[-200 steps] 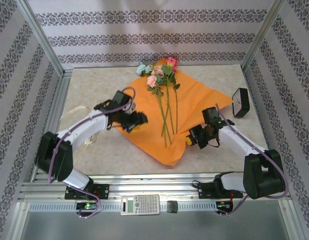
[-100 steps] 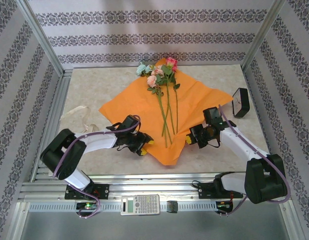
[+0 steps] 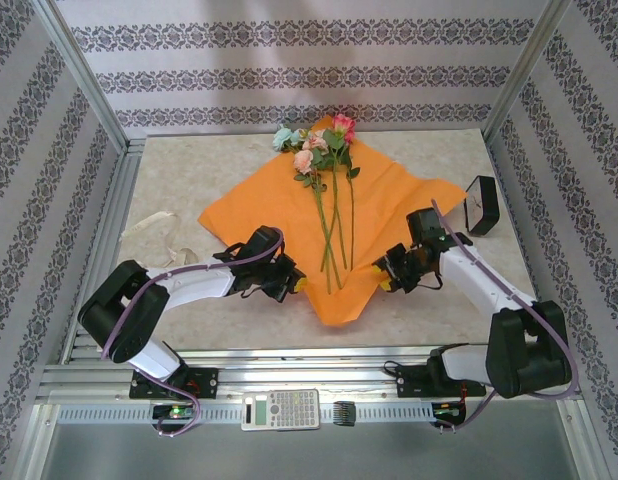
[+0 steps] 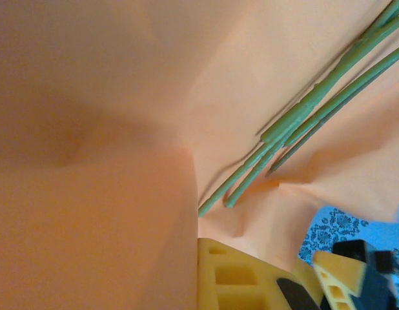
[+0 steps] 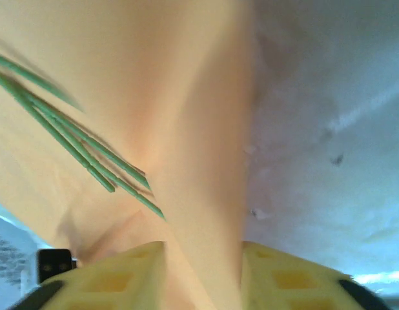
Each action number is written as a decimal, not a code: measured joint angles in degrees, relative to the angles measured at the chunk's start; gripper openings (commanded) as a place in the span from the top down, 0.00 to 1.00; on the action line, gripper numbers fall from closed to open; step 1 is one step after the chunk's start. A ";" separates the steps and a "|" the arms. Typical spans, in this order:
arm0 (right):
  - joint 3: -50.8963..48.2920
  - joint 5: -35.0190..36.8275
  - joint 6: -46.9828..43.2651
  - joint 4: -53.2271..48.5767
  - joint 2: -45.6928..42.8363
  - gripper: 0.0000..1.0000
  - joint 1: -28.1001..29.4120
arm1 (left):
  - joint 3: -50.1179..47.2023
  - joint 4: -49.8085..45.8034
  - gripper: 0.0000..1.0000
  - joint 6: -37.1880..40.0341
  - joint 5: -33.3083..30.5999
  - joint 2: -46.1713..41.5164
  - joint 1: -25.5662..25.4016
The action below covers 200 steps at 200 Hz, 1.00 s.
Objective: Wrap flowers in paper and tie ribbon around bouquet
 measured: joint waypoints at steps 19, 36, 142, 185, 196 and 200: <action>4.87 2.97 -10.82 -2.01 -0.09 0.49 -0.02 | 0.09 0.00 1.00 -0.52 -0.57 0.00 0.57; 7.43 5.11 -20.33 -2.21 -1.01 0.48 0.13 | 0.50 0.02 1.00 -0.85 -0.83 0.00 1.22; -3.43 5.68 -86.90 5.42 -16.02 0.33 25.05 | -2.93 5.33 1.00 -6.34 -1.16 -1.44 5.75; -9.68 4.33 -102.86 5.01 -22.91 0.30 32.33 | -3.28 8.20 1.00 -8.28 -0.94 -0.04 6.71; -10.97 6.86 -104.89 5.95 -22.60 0.30 35.12 | -3.28 8.57 1.00 -8.48 -0.96 -0.04 6.71; -11.39 7.58 -105.39 6.23 -22.29 0.30 35.85 | -3.28 8.61 1.00 -8.50 -0.96 -0.04 6.71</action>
